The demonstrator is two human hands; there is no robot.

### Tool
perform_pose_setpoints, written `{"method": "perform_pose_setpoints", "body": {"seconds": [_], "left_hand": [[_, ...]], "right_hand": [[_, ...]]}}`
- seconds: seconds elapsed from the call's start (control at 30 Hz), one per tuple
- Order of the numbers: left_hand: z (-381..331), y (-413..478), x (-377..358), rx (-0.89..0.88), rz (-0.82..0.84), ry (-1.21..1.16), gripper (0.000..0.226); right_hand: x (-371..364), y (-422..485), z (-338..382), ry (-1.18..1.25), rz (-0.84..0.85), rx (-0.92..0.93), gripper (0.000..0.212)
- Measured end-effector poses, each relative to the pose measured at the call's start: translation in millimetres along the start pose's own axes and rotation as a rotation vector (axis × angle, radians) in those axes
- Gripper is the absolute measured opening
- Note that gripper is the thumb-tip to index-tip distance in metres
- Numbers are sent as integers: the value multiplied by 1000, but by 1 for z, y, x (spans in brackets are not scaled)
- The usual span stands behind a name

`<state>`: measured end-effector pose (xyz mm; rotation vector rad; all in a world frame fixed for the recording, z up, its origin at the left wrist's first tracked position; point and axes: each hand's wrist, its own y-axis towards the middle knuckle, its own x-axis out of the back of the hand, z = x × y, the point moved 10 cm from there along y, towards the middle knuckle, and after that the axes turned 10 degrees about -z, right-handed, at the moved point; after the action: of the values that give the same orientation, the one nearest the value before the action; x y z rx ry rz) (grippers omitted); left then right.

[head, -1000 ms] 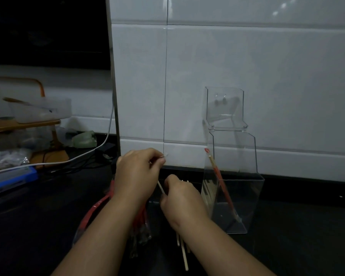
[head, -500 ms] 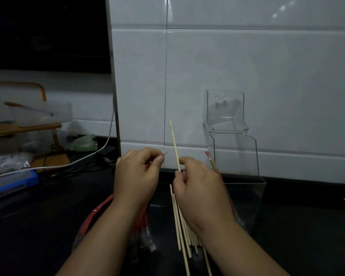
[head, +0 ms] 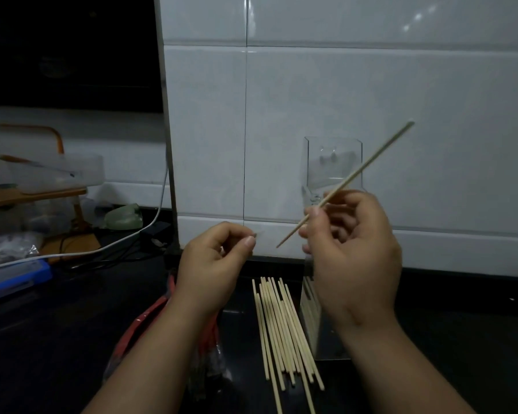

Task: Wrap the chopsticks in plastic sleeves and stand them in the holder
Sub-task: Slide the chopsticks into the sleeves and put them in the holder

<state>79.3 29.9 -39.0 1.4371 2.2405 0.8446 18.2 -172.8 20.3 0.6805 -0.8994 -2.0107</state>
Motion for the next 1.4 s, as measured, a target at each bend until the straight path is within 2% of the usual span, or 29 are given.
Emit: {"method": "perform_pose_setpoints", "body": {"seconds": [0.07,0.2,0.37,0.57,0.7,0.83,0.97,1.23,1.4], "left_hand": [[4,1,1,12,-10,-42,27],[3,1,-3,44,12,-106,21],[-3,0,-8,-10,53,-88,8],[-3,0,-11,-20,75,-56,14],[-7,3,-5,-124,24,53,13],[1,4,-4,-49,1,-20,11],[0,3,-3,-37,2,-16,22],[-6,1,-5,-47,23,-17,13],[-21,4,12,-210,-146,115,6]], "right_hand": [[3,5,-8,71,-8,-101,16],[5,9,-24,185,-16,-281,12],[4,11,-35,220,21,-370,15],[4,12,-36,212,30,-368,17],[2,11,-36,220,52,-362,16],[-1,10,-36,221,72,-365,15],[-2,9,-38,223,83,-375,15],[-3,9,-37,228,98,-369,15],[1,10,-40,227,54,-374,15]]}}
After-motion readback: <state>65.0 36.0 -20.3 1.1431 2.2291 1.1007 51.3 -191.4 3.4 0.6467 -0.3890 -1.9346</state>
